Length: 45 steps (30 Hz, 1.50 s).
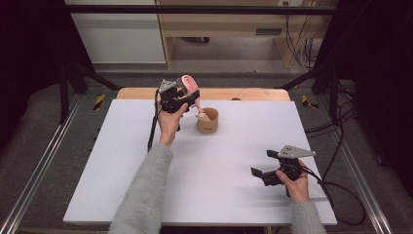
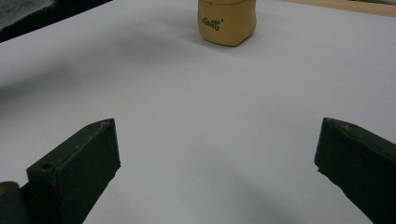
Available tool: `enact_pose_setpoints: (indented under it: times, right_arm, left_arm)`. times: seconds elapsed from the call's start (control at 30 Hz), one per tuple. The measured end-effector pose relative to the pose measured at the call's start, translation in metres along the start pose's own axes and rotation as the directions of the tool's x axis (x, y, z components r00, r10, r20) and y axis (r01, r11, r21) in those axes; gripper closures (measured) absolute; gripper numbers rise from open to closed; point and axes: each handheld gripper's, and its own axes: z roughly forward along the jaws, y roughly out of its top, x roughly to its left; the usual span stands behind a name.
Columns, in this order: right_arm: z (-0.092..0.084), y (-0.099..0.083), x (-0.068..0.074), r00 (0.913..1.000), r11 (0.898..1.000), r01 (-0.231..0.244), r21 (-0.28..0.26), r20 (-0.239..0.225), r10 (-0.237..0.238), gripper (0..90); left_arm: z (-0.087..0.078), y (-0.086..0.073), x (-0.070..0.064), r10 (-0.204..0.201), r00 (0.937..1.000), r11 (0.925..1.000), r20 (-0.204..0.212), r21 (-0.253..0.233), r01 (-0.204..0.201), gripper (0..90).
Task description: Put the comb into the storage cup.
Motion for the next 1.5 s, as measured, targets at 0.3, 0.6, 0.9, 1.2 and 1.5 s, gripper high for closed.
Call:
enact_pose_setpoints:
  times: [0.3, 0.6, 0.9, 1.2, 1.5]
  right_arm:
    - [0.0, 0.0, 0.0, 1.0, 1.0, 0.002, -0.003, 0.0, -0.002, 0.3]
    - [-0.001, 0.0, 0.0, 1.0, 1.0, 0.0, -0.005, -0.001, 0.0, 0.3]
    - [-0.001, 0.001, 0.0, 1.0, 1.0, -0.001, -0.011, 0.001, 0.001, 0.3]
    - [-0.002, 0.001, 0.0, 1.0, 1.0, -0.001, -0.012, 0.006, 0.001, 0.3]
    - [-0.001, 0.001, 0.0, 1.0, 1.0, -0.001, -0.013, 0.007, 0.001, 0.3]
  left_arm:
    - [-0.003, -0.003, 0.002, 0.018, 0.9997, 0.9987, 0.017, 0.047, -0.019, 21.7]
    - [-0.016, 0.001, -0.003, 0.032, 0.9985, 0.9993, 0.044, 0.018, -0.033, 13.4]
    - [-0.03, 0.005, -0.009, 0.071, 0.9958, 0.9969, 0.059, 0.031, -0.073, 6.7]
    - [-0.051, 0.01, -0.016, 0.117, 0.9919, 0.9926, 0.05, 0.028, -0.118, 2.7]
    - [-0.073, 0.009, -0.012, 0.121, 0.989, 0.9919, 0.086, 0.029, -0.124, 1.0]
